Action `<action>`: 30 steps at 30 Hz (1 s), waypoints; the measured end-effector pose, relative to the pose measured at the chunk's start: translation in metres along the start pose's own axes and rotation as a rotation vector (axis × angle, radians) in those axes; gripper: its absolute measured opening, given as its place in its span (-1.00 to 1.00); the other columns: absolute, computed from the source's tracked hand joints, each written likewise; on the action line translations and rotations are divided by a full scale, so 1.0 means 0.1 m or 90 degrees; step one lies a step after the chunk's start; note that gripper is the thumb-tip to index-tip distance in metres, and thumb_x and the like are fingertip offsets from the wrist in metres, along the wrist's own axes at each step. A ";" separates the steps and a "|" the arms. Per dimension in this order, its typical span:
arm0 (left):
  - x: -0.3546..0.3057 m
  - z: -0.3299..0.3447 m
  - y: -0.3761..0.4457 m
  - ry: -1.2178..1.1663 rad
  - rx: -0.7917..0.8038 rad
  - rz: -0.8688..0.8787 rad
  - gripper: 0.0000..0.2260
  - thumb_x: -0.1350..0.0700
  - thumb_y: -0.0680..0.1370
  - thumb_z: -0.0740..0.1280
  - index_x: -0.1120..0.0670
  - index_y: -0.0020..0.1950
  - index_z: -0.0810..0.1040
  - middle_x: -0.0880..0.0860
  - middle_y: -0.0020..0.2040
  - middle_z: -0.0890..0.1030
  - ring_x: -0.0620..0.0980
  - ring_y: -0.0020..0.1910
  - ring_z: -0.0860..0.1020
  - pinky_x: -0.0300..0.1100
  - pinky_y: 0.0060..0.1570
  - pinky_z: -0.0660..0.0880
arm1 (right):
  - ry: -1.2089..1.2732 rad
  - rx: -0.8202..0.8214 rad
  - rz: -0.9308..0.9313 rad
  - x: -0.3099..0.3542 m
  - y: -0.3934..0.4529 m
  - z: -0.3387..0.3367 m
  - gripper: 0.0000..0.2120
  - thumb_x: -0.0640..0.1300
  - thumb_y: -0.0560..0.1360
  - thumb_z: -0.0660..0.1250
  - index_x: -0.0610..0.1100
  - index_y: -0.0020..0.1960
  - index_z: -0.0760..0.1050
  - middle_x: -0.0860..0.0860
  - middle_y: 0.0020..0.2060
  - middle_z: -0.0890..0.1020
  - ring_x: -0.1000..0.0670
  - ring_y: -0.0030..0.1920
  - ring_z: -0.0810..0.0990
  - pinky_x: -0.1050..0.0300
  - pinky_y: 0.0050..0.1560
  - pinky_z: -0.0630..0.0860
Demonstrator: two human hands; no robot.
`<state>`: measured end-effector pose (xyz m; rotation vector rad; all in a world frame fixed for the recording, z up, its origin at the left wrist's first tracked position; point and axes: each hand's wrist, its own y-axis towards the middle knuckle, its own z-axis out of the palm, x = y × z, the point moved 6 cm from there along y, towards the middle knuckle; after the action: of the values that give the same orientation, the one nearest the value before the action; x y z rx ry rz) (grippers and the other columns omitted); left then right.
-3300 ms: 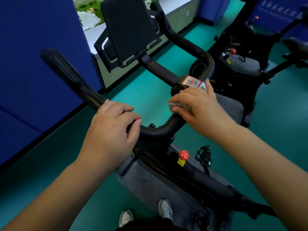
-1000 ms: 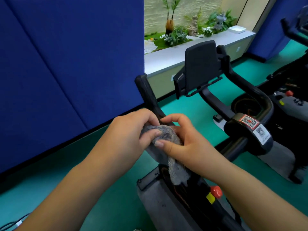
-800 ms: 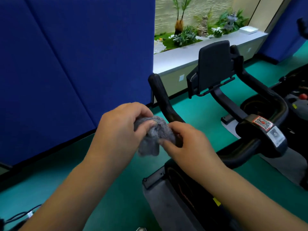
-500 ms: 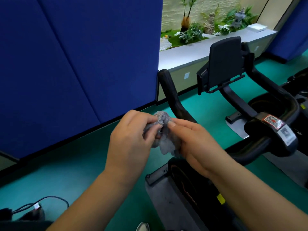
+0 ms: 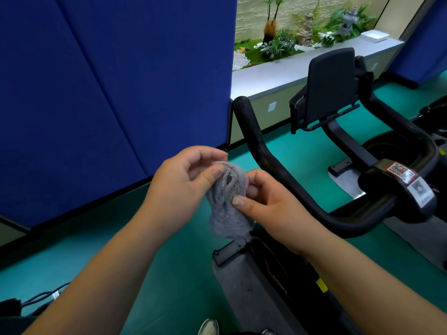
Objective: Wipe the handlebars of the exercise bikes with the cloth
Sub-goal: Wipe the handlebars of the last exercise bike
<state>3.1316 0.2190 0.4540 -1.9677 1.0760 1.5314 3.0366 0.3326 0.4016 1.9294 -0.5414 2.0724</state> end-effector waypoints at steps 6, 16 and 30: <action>0.15 0.12 -0.03 0.003 0.134 -0.084 -0.68 0.07 0.36 0.49 0.00 0.10 0.59 -0.03 -0.07 0.69 -0.12 -0.10 0.65 -0.26 -0.06 0.58 | -0.168 -0.118 -0.012 -0.07 0.03 -0.07 -0.58 -0.12 0.34 0.55 -0.01 0.09 0.41 -0.17 -0.04 0.62 -0.23 -0.01 0.60 -0.22 0.03 0.57; 0.29 0.17 -0.04 -0.184 -0.016 -0.125 -0.64 0.21 0.45 0.44 0.02 0.22 0.51 -0.03 -0.03 0.68 -0.10 -0.08 0.66 -0.30 -0.18 0.56 | -0.191 -0.146 0.017 -0.09 0.04 -0.01 -0.86 -0.15 0.44 0.47 -0.15 -0.09 0.52 -0.16 -0.25 0.61 -0.13 -0.21 0.63 -0.16 -0.16 0.63; 0.67 0.88 0.53 -0.331 -0.224 -0.131 -0.73 0.19 0.47 0.44 -0.06 0.12 0.55 -0.08 0.00 0.66 -0.14 -0.01 0.62 -0.18 0.05 0.54 | -0.473 -0.292 0.018 0.41 0.26 -0.84 -0.65 -0.16 0.47 0.43 0.09 0.23 0.54 0.12 0.05 0.62 0.18 -0.05 0.60 0.41 -0.03 0.49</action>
<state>3.0424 0.2291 0.3708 -1.6626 0.4008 2.0542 2.9468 0.3435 0.4355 2.3270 -1.0758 1.0340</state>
